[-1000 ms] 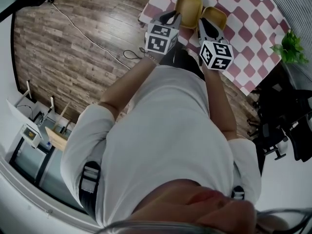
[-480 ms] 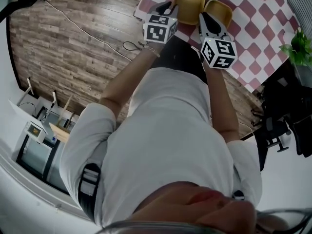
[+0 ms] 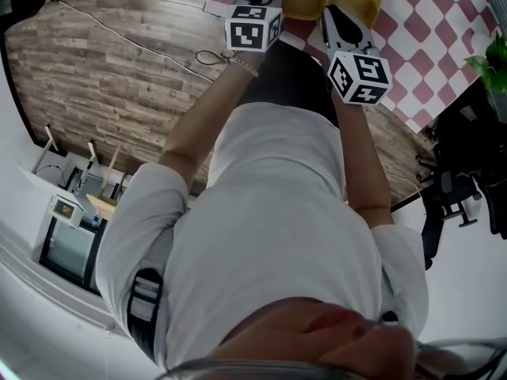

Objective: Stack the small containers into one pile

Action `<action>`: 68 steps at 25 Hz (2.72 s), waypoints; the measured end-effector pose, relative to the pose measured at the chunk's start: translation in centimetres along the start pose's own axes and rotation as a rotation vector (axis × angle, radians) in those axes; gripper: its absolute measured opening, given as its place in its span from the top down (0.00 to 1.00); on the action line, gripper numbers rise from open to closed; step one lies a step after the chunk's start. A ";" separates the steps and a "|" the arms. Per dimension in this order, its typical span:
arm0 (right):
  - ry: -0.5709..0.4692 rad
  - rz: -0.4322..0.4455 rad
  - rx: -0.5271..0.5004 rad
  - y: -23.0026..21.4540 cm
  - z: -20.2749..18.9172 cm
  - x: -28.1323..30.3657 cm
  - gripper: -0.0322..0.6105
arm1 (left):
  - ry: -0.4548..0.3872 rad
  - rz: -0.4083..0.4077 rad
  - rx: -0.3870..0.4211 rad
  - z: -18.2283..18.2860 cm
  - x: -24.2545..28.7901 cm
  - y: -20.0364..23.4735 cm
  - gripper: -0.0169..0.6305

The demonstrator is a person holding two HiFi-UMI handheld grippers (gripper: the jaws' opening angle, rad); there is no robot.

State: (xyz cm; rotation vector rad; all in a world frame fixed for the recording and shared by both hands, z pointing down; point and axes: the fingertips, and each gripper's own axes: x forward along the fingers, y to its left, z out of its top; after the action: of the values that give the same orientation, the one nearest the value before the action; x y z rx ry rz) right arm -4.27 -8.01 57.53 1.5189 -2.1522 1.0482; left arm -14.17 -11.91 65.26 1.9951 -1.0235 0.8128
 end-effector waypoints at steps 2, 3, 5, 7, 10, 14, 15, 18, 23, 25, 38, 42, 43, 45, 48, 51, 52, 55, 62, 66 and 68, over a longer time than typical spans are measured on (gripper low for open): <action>0.001 -0.006 0.004 -0.2 -0.4 -0.4 0.89 | -0.005 0.010 -0.006 -0.1 0.0 0.0 0.87; 0.000 -0.009 0.007 -0.3 -0.5 -0.7 0.89 | -0.006 0.013 -0.012 -0.1 0.0 0.0 0.87; -0.001 -0.015 0.012 -0.5 -0.8 -1.1 0.89 | -0.005 0.016 -0.024 -0.2 0.0 0.0 0.89; -0.005 -0.019 0.014 -0.6 -0.9 -1.4 0.89 | -0.004 0.020 -0.034 -0.1 -0.1 0.2 0.91; -0.012 -0.022 0.014 -0.7 -0.9 -1.9 0.89 | -0.009 0.026 -0.057 0.0 -0.4 0.3 0.91; -0.023 -0.023 0.014 -0.4 -0.7 -2.5 0.89 | -0.018 0.032 -0.082 0.0 -1.4 0.6 0.91; -0.025 -0.022 0.012 -0.3 -0.7 -2.6 0.89 | -0.021 0.032 -0.094 0.0 -1.7 0.7 0.91; -0.033 -0.017 0.004 0.2 -0.5 -2.9 0.89 | -0.039 0.038 -0.129 0.2 -2.8 1.0 0.91; -0.055 -0.002 -0.007 1.3 0.7 -3.4 0.89 | -0.077 0.037 -0.155 1.3 -4.9 0.8 0.91; -0.068 0.003 -0.015 1.8 1.4 -3.7 0.89 | -0.099 0.033 -0.164 2.1 -6.0 0.6 0.91; -0.136 0.016 -0.048 4.0 5.6 -6.1 0.89 | -0.205 -0.002 -0.167 6.9 -11.4 -1.9 0.91; -0.140 0.001 -0.042 3.4 5.6 -6.6 0.89 | -0.204 -0.039 -0.172 7.1 -10.9 -3.4 0.91; -0.138 -0.005 -0.042 3.1 5.5 -6.8 0.89 | -0.200 -0.050 -0.171 7.1 -10.8 -4.0 0.91; -0.133 -0.019 -0.038 2.5 5.3 -7.2 0.89 | -0.191 -0.069 -0.164 7.0 -10.4 -5.1 0.91; -0.130 -0.049 -0.024 1.2 4.9 -8.1 0.89 | -0.179 -0.097 -0.149 6.9 -9.7 -7.0 0.91; -0.136 -0.087 -0.006 -0.4 4.5 -9.3 0.89 | -0.172 -0.134 -0.130 7.1 -8.9 -9.1 0.91; -0.138 -0.098 0.002 -1.0 4.3 -9.7 0.89 | -0.170 -0.144 -0.124 7.1 -8.7 -9.8 0.91; -0.141 -0.130 0.026 -2.8 3.9 -10.8 0.89 | -0.161 -0.171 -0.105 6.9 -7.9 -12.0 0.91; -0.147 -0.171 0.048 -5.0 3.6 -12.2 0.89 | -0.142 -0.198 -0.082 6.6 -6.7 -14.4 0.91; -0.128 -0.165 0.057 -5.5 3.1 -11.7 0.89 | -0.125 -0.186 -0.073 5.9 -6.1 -14.3 0.91; -0.106 -0.160 0.060 -6.0 2.6 -11.2 0.89 | -0.106 -0.181 -0.078 5.2 -5.6 -14.1 0.91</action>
State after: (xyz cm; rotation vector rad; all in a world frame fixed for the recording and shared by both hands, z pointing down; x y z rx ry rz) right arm 5.96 -3.26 51.19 1.7791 -2.0429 1.0065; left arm -3.75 -8.28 53.60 2.0471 -0.9036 0.5679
